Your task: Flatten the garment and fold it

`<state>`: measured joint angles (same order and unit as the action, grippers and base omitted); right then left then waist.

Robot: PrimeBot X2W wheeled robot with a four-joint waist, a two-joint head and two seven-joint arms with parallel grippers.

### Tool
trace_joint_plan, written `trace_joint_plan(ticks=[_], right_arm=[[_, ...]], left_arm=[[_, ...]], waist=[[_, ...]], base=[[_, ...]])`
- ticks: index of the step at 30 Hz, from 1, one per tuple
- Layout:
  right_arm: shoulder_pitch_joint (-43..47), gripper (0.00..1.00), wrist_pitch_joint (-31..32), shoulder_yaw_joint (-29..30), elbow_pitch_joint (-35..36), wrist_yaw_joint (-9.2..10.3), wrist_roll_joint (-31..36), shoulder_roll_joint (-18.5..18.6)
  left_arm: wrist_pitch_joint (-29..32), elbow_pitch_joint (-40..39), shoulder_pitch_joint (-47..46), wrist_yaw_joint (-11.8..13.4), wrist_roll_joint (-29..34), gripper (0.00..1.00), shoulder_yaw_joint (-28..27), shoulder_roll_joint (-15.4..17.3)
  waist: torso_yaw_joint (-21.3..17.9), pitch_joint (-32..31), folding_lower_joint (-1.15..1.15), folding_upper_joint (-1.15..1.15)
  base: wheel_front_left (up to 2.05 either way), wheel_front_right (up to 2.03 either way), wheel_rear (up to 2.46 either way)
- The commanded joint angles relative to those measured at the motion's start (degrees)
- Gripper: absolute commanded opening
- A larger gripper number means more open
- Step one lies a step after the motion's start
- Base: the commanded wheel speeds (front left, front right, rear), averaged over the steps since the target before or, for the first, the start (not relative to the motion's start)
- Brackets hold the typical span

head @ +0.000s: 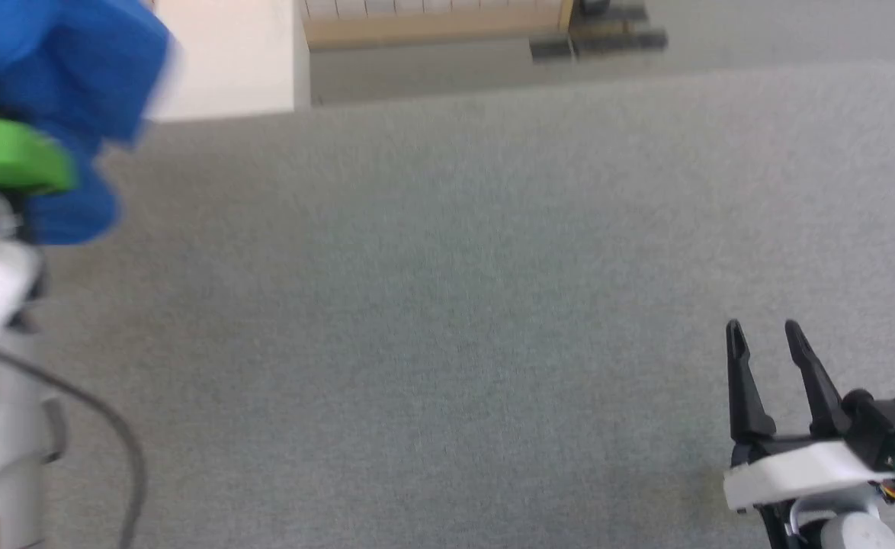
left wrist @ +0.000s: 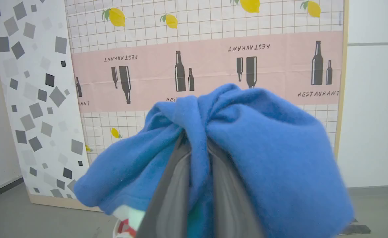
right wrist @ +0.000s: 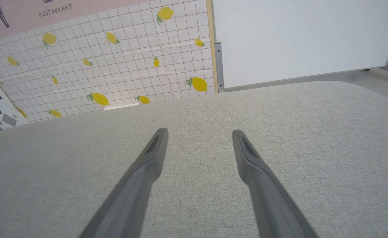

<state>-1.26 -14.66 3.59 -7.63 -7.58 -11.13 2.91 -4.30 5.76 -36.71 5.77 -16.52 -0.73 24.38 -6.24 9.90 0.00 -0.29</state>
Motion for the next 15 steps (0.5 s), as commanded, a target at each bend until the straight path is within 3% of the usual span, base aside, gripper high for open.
trace_joint_plan(ticks=[1,15], right_arm=[[1.09,1.0,-0.33,0.35,0.04,0.09,0.26,-0.03],[3.0,1.0,-0.34,0.29,0.56,0.09,0.5,-0.03]], left_arm=[[-0.97,0.66,-2.01,-0.73,0.33,0.0,1.84,-1.78],[-4.02,10.88,-8.85,-6.09,-5.51,0.0,15.36,-19.32]], waist=[[0.76,-7.01,0.0,0.29],[-5.6,-8.3,0.0,0.29]], base=[[0.0,0.0,0.0],[0.0,0.0,0.0]])
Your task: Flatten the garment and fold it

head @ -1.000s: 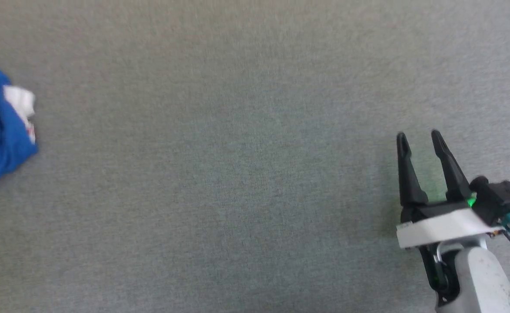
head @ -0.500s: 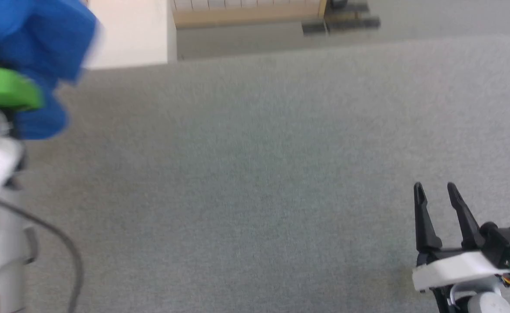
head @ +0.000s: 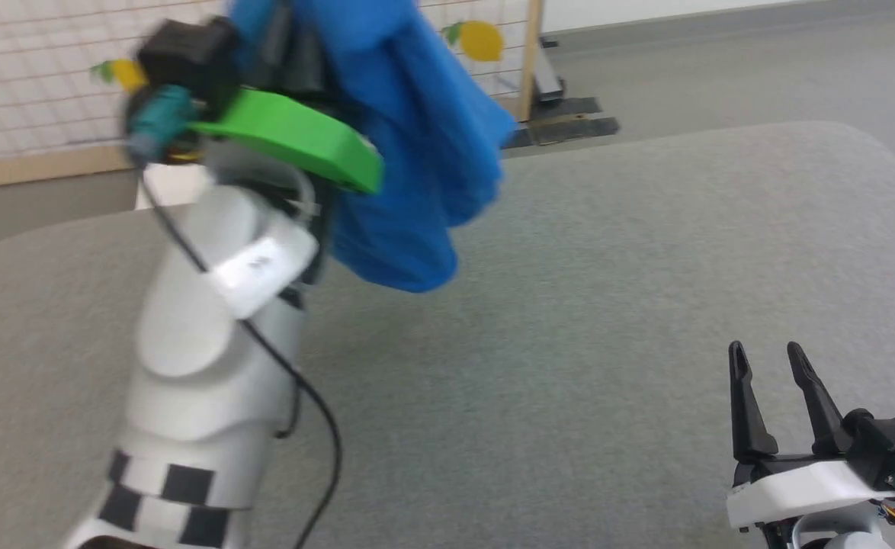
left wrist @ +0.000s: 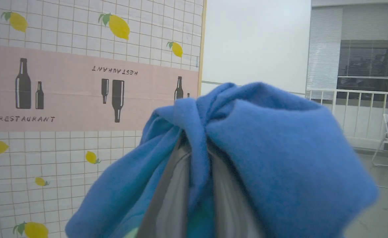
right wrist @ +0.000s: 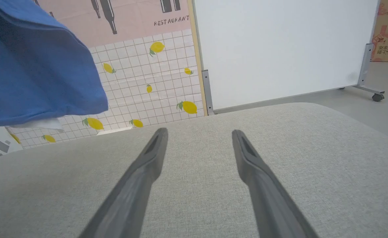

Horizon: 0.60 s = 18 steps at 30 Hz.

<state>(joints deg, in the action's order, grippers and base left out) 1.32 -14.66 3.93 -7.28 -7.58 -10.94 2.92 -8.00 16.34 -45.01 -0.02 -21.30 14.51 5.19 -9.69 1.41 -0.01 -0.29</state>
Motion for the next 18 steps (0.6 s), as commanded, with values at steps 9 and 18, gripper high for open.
trace_joint_plan(ticks=[9,18], right_arm=[[0.51,1.0,-0.33,-0.56,0.11,0.09,0.07,-0.04],[1.04,1.0,-0.33,-0.32,0.4,0.09,0.29,-0.04]], left_arm=[[3.61,9.29,5.01,-1.52,-9.28,0.0,10.54,-2.26],[23.92,22.26,11.25,-1.9,-16.39,0.0,23.71,-2.3]], waist=[[-6.49,1.38,0.01,0.29],[-6.85,2.13,0.01,0.29]], base=[[0.0,0.0,0.0],[0.0,0.0,0.0]])
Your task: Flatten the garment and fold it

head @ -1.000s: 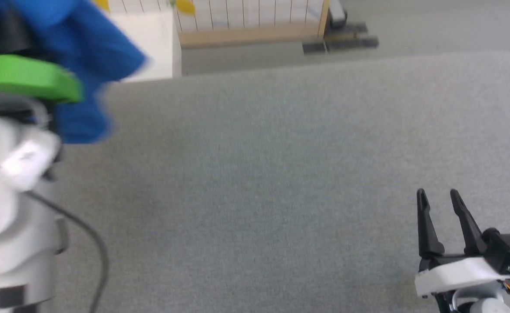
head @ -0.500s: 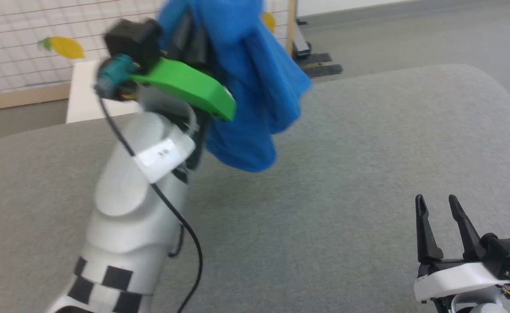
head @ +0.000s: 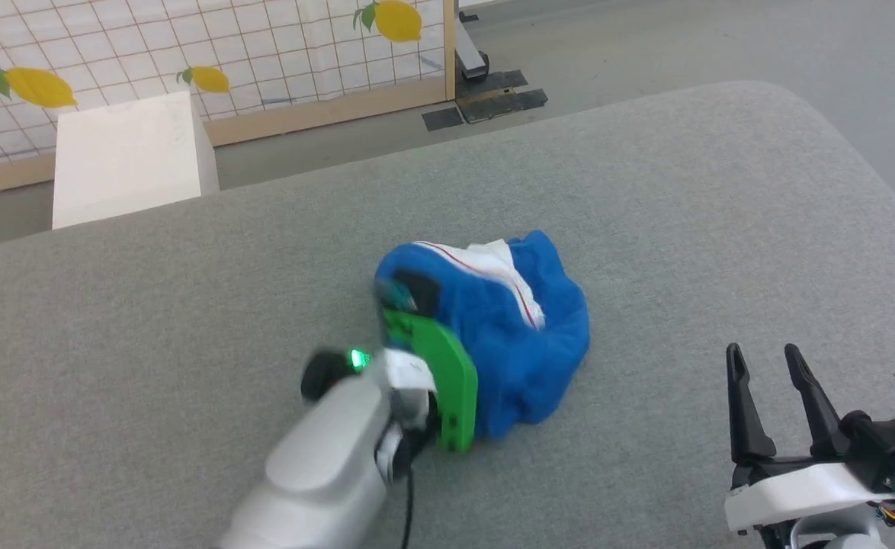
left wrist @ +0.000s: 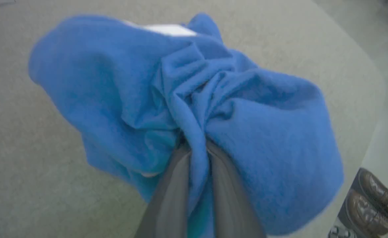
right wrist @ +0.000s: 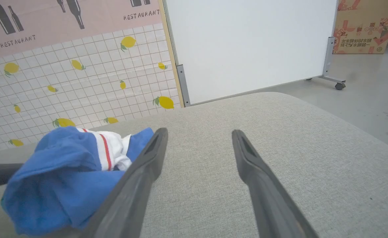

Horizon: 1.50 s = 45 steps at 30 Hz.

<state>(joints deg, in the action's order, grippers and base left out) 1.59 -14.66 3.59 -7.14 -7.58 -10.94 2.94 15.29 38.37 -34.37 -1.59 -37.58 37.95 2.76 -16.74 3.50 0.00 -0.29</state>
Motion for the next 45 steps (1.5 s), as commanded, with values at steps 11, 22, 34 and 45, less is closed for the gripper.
trace_joint_plan(ticks=[11,22,34,45], right_arm=[[0.69,1.0,0.17,0.0,0.82,0.09,0.44,-0.06],[1.12,1.0,0.73,1.79,2.71,0.09,1.22,-0.06],[1.82,1.0,2.14,2.5,4.7,0.09,2.33,-0.06],[3.22,1.0,3.12,1.89,4.25,0.09,2.65,-0.06]], left_arm=[[-1.92,0.27,-0.11,0.57,1.73,1.0,3.42,0.78],[-28.86,-9.69,1.25,3.82,4.89,1.0,-5.12,5.71],[-30.27,-23.95,16.62,6.53,12.33,1.0,-19.84,8.75],[-30.28,-26.82,28.52,4.68,17.53,1.0,-28.63,5.73]], waist=[[3.52,-0.83,0.0,0.29],[10.11,-2.18,0.0,0.29],[17.09,-3.38,0.0,0.29],[19.24,-3.65,0.0,0.29]], base=[[0.0,0.0,0.0],[0.0,0.0,0.0],[0.0,0.0,0.0],[0.0,0.0,0.0]])
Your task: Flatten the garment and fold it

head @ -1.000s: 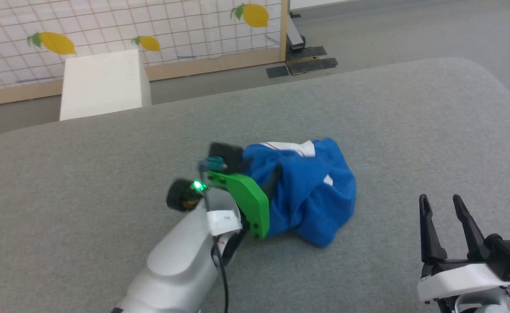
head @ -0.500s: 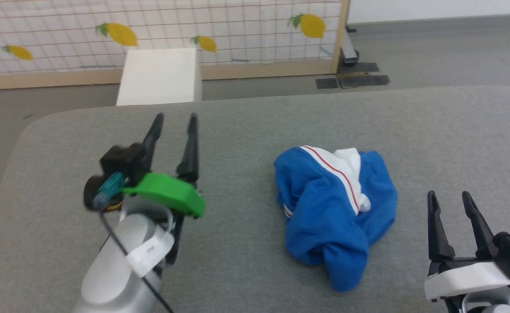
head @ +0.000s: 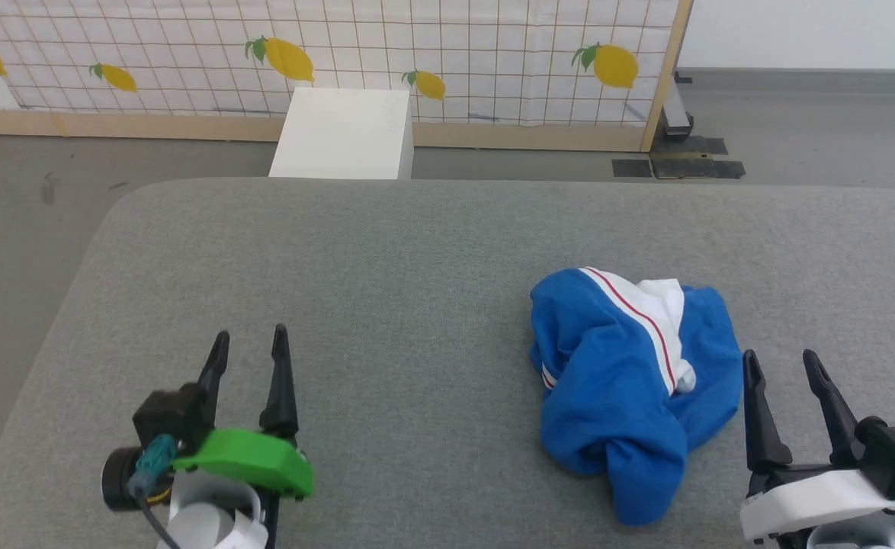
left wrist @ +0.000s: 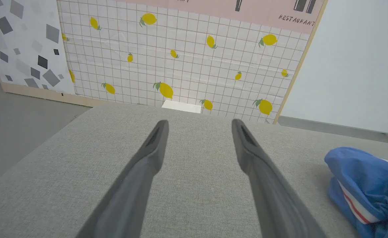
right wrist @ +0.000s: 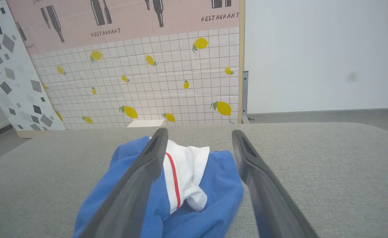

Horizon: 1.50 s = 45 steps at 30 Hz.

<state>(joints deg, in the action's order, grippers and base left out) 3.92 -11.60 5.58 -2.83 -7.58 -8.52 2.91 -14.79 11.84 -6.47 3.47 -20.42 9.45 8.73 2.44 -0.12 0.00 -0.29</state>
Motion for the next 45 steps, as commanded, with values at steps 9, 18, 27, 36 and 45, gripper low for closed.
trace_joint_plan(ticks=[9,18,27,36,45], right_arm=[[1.9,1.0,0.12,-0.45,-1.17,0.09,0.1,-0.03],[1.9,1.0,0.18,-0.59,-1.26,0.09,0.05,-0.03],[1.87,1.0,0.14,-0.6,-1.28,0.09,-0.27,-0.03],[1.79,1.0,-0.08,-0.7,-1.51,0.09,-0.55,-0.03],[0.85,1.0,-0.22,-0.51,-0.83,0.09,-0.43,-0.03]], left_arm=[[-0.2,-1.73,4.76,-2.82,4.75,1.0,-2.6,-1.95],[-0.2,-2.08,5.67,-4.15,6.79,1.0,-4.35,-3.41],[-0.2,-1.71,5.45,-5.31,8.14,1.0,-5.75,-4.52],[-0.2,-1.36,5.38,-5.81,8.6,1.0,-6.67,-5.08],[-0.07,-0.42,-3.33,-8.07,5.52,1.0,-1.22,-5.74]], waist=[[-0.03,-0.63,0.0,0.29],[-0.42,-1.22,0.0,0.29],[-0.75,-1.04,0.0,0.29],[-1.23,-1.05,0.0,0.29],[-1.81,0.99,0.0,0.29]], base=[[0.0,0.0,0.0],[0.0,0.0,0.0],[0.0,0.0,0.0],[0.0,0.0,0.0],[0.0,0.0,0.0]])
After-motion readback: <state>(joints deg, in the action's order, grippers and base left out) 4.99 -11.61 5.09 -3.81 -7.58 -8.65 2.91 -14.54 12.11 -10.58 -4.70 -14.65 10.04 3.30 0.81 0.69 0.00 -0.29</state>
